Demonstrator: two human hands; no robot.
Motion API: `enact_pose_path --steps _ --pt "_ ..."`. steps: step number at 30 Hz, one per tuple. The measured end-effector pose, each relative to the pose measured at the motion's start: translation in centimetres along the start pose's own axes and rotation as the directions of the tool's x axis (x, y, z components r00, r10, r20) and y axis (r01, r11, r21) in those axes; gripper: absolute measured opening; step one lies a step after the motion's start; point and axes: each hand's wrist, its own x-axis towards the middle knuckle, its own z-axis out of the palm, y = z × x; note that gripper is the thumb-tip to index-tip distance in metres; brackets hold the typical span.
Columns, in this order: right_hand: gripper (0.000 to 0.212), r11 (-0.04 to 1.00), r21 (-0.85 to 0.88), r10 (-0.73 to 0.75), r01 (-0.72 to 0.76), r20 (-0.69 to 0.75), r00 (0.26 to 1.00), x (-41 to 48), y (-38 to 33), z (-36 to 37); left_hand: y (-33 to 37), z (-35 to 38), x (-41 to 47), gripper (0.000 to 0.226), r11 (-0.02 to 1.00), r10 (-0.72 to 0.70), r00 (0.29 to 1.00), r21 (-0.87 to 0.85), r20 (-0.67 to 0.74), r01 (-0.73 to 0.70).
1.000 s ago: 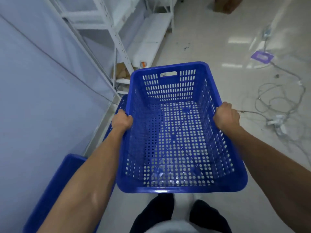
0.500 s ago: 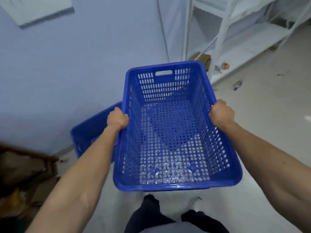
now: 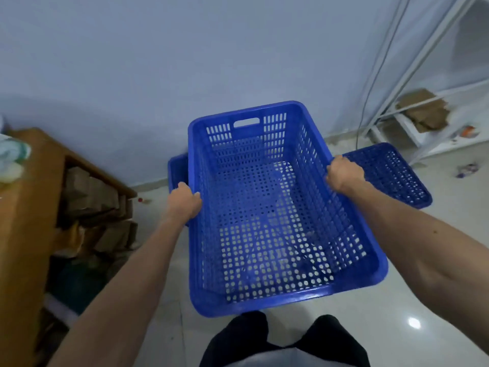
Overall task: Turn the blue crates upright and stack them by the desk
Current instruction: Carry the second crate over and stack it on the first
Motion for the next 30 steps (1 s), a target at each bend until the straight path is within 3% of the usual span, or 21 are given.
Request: enact_pose_path --steps 8,12,19,24,30 --pt "0.031 0.947 -0.205 -0.237 0.249 0.08 0.968 9.9 -12.1 -0.6 -5.4 0.1 2.4 0.037 0.939 -0.289 0.957 -0.2 -0.014 0.28" --pt "0.033 0.898 -0.221 -0.364 0.379 0.108 0.925 16.1 -16.9 -0.5 -4.9 1.2 2.9 0.037 0.845 -0.448 0.894 -0.321 0.012 0.427" --pt "0.038 0.739 -0.258 -0.601 0.622 0.165 0.782 25.6 -26.4 -0.9 -2.4 2.3 5.1 0.033 0.653 -0.673 0.736 -0.41 0.07 0.637" --pt "0.035 0.621 -0.291 -0.712 0.727 0.179 0.679 28.9 -32.0 -1.2 -1.4 3.7 6.7 0.028 0.473 -0.757 0.637 -0.549 0.146 0.689" --pt "0.031 0.532 -0.353 -0.768 0.77 0.181 0.614 31.3 -37.1 1.5 -1.2 7.6 8.0 0.013 0.31 -0.768 0.586 -0.652 0.257 0.692"
